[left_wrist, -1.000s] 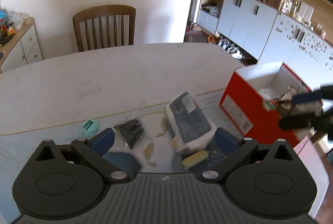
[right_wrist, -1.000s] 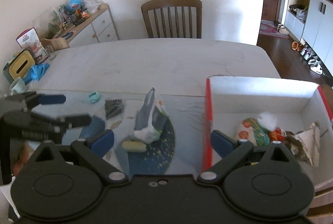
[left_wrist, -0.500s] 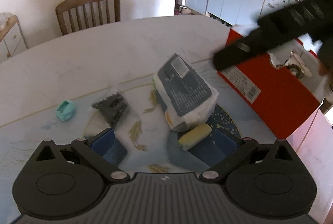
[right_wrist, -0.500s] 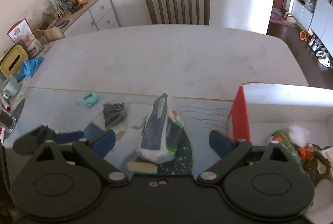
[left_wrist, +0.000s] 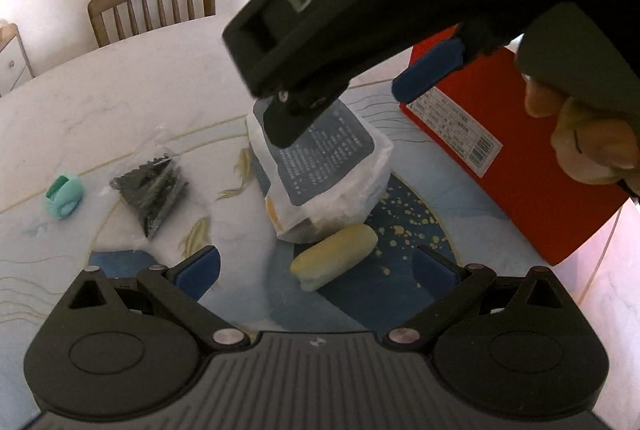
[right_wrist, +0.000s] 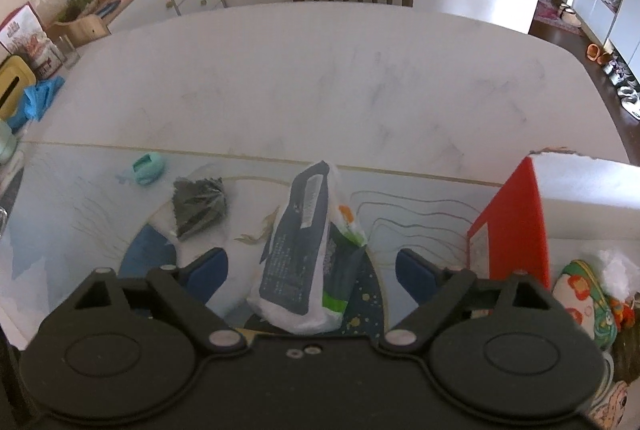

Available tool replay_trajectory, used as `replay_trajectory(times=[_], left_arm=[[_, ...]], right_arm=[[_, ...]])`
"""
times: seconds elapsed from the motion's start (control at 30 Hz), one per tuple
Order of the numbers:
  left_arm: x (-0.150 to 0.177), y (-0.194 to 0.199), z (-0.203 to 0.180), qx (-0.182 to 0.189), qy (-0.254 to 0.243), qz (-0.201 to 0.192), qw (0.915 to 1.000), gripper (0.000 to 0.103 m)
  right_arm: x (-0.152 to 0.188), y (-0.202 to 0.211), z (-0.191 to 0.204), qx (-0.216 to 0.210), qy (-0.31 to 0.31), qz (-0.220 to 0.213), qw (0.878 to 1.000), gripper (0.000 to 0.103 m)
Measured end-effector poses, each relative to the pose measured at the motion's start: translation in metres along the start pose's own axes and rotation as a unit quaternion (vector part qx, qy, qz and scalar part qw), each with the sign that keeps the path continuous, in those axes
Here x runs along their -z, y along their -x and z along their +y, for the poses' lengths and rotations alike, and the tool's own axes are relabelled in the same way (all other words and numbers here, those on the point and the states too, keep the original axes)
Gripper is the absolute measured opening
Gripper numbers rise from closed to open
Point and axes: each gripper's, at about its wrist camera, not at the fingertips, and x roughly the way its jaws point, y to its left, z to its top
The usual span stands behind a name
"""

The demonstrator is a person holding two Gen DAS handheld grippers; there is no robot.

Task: Organize objects
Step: 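Grasp the white-grey snack bag with the right gripper while the left grasps the cream cylinder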

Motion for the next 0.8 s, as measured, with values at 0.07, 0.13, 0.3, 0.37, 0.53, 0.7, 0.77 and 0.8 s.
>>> replay_trajectory(times=[0.07,0.13,0.3,0.37,0.53,0.7,0.77,0.8], left_arm=[[0.000,-0.003,0.000,0.001,0.002,0.000,1.0000,0.102],[0.000,-0.005,0.000,0.001,0.003,0.001,1.0000,0.100],[0.002,-0.008,-0.002,0.004,-0.001,0.005,1.0000,0.081],[0.001,-0.009,-0.004,0.005,-0.004,0.003,1.0000,0.074],[0.002,-0.008,-0.010,-0.003,-0.027,0.003,0.9996,0.053],[0.004,-0.006,-0.014,-0.004,-0.040,0.003,0.9992,0.040],[0.006,-0.006,-0.015,-0.005,-0.044,0.004,0.9990,0.034],[0.006,-0.005,-0.015,-0.005,-0.046,0.005,0.9989,0.032]], right_arm=[[-0.001,-0.005,-0.001,0.002,-0.002,0.006,1.000,0.084],[-0.001,-0.010,-0.003,0.005,-0.005,0.011,1.000,0.082],[-0.002,-0.019,-0.002,0.005,-0.002,0.018,1.000,0.077],[-0.002,-0.021,-0.001,0.005,-0.002,0.020,1.000,0.072],[-0.001,-0.025,0.000,0.011,0.003,0.026,1.000,0.060],[0.000,-0.026,0.002,0.008,0.006,0.029,1.000,0.045],[0.000,-0.025,0.002,0.010,0.006,0.025,1.000,0.033],[-0.001,-0.024,0.003,0.011,0.007,0.024,1.000,0.032]])
